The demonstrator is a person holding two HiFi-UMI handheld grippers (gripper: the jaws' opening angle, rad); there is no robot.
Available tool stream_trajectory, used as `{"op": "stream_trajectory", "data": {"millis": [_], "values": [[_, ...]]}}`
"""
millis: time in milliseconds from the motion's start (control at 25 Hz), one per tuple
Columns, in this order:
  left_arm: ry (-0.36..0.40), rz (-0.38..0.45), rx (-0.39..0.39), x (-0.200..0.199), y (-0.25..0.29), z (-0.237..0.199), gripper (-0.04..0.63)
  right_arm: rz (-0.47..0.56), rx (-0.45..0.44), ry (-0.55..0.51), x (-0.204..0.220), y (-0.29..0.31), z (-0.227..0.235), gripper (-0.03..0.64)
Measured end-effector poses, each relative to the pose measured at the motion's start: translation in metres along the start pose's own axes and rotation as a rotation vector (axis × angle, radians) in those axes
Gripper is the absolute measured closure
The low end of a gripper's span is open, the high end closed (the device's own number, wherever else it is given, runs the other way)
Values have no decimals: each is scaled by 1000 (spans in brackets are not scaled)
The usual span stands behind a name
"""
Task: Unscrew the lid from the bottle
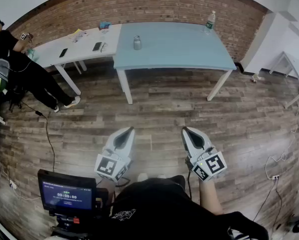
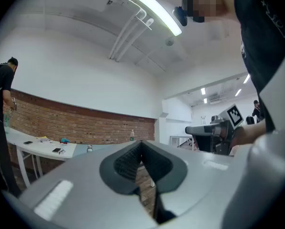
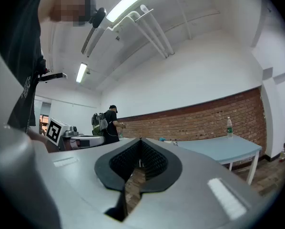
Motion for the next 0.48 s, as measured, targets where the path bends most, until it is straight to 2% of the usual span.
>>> {"op": "stream_trajectory", "data": {"millis": [480], "values": [[17,6,-7,6,4,8,597,10,-7,10,-2,-14,6,615]]}}
Point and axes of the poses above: the fingertips, and each gripper's own axes: y forward along the fingers, z to its right, x out of its underside, the point moved 4 cm from there along -y, backward along the fingers, and after that the axes turned 13 degrees about -x, right-handed, at the moved point
